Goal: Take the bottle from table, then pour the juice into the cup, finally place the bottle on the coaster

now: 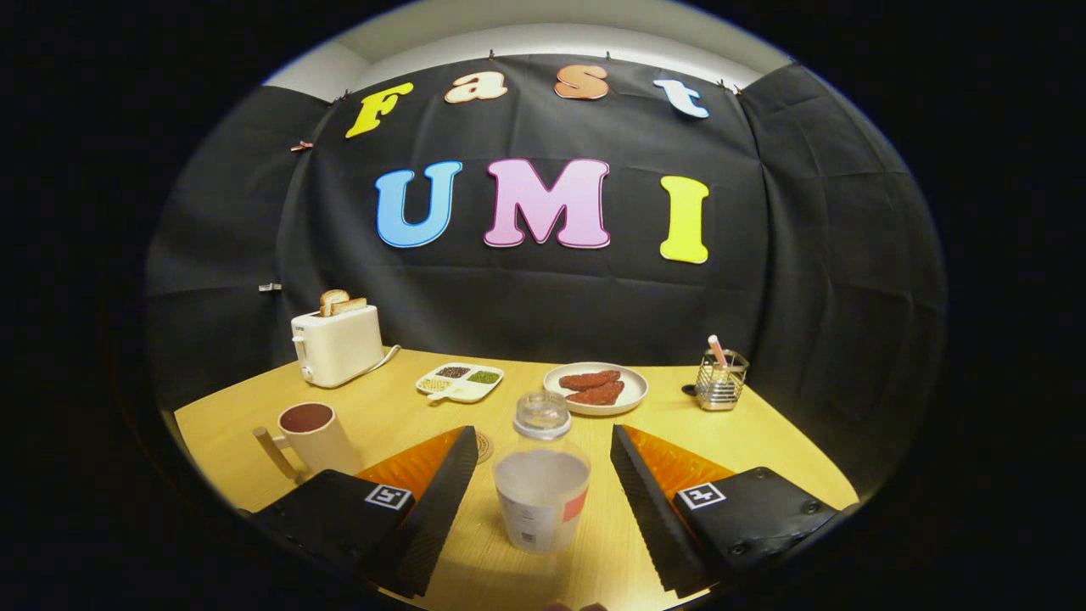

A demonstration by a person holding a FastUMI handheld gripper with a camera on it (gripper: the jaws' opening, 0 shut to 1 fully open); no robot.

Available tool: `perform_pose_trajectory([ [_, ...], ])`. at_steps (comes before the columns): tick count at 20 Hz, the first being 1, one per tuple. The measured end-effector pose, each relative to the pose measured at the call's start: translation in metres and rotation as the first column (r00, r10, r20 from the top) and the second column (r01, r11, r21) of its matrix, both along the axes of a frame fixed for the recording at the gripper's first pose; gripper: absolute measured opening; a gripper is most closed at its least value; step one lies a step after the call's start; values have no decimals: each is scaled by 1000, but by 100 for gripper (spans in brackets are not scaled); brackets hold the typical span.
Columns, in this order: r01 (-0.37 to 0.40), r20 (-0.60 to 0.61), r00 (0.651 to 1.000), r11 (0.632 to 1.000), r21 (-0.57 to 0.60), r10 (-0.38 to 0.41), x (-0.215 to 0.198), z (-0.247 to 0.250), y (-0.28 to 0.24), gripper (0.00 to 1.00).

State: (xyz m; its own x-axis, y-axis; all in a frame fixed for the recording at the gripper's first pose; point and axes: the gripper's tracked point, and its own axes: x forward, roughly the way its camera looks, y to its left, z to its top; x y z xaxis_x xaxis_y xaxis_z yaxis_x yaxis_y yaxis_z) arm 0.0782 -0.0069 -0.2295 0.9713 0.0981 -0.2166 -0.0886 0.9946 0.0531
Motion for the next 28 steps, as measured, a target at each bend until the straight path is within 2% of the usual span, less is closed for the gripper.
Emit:
perform_pose_trajectory([
  [17,17,-63,998,999,37,-15,21,-54,4,98],
  [20,24,-69,997,999,43,-21,25,-57,4,80],
  [22,8,-72,997,1000,30,-6,27,-59,7,80],
  [28,-105,-117,988,994,-34,101,31,-54,19,76],
])
